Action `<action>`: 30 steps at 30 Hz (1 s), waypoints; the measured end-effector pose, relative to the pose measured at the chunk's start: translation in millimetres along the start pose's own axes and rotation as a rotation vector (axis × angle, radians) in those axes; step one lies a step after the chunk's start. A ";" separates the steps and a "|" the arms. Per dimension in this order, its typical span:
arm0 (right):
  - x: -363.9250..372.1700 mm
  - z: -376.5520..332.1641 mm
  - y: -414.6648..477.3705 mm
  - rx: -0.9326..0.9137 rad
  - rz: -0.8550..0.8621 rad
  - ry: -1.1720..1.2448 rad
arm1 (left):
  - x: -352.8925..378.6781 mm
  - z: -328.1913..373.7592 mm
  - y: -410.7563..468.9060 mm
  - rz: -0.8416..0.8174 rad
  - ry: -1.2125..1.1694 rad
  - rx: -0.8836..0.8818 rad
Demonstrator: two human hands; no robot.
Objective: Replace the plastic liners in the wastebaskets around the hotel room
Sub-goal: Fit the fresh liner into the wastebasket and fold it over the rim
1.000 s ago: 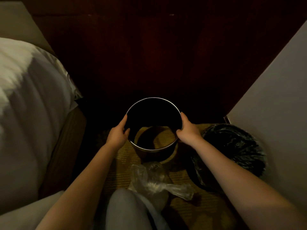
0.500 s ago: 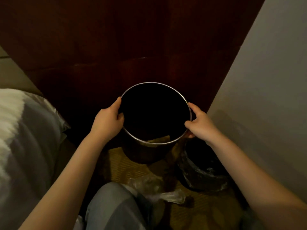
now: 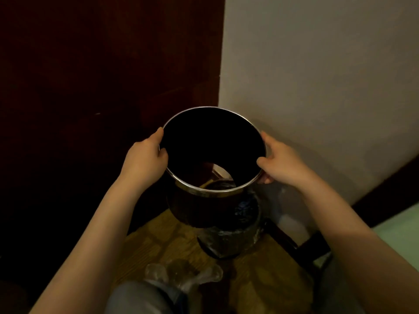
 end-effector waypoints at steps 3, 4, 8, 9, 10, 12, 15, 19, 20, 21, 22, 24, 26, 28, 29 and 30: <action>-12.3 15.2 -9.5 0.038 0.049 -0.044 | 21.3 9.2 11.6 -0.040 -0.013 0.050; -15.5 18.6 -13.0 0.047 0.061 -0.061 | 28.3 10.9 14.4 -0.052 -0.021 0.056; -21.5 31.8 -20.7 0.116 0.073 -0.071 | 54.8 13.8 24.5 -0.100 -0.066 0.066; -19.8 36.2 -19.8 0.130 0.062 -0.040 | 60.9 13.1 27.3 -0.112 -0.078 0.063; -17.2 41.0 -17.7 0.143 0.045 -0.021 | 66.6 11.7 29.8 -0.121 -0.091 0.056; -11.5 50.5 -11.2 0.149 0.023 -0.009 | 76.6 6.3 34.7 -0.138 -0.110 0.037; -2.4 60.3 -1.2 0.122 0.013 -0.012 | 88.5 -4.8 41.2 -0.155 -0.101 0.023; 9.2 71.6 7.9 0.109 -0.023 -0.003 | 102.0 -20.1 44.0 -0.176 -0.098 -0.008; 12.4 75.9 10.0 0.115 -0.030 0.002 | 105.9 -23.8 44.0 -0.182 -0.108 -0.015; 16.4 81.9 12.1 0.128 -0.035 0.009 | 110.8 -27.3 43.8 -0.193 -0.125 -0.022; 20.9 87.8 13.6 0.142 -0.039 0.017 | 116.3 -30.6 43.2 -0.207 -0.140 -0.031; 33.3 102.5 16.4 0.170 -0.051 0.032 | 130.4 -36.7 40.6 -0.240 -0.154 -0.060; 49.0 118.6 19.2 0.200 -0.072 0.045 | 147.6 -43.4 37.9 -0.268 -0.140 -0.094; 63.5 134.9 23.7 0.224 -0.084 0.065 | 164.7 -50.4 36.6 -0.279 -0.132 -0.136; 69.7 142.5 26.8 0.231 -0.088 0.066 | 172.3 -54.1 37.0 -0.278 -0.135 -0.159; 75.0 149.0 30.2 0.241 -0.095 0.057 | 178.9 -57.5 37.5 -0.281 -0.139 -0.184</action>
Point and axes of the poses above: each hand's wrist, its own y-axis towards the middle knuckle, its own x-axis out of the palm, z = x × y, the point moved 2 cm from there along y, towards the middle knuckle, and after that the axes turned 7 degrees about -z, right-handed, at the moved point
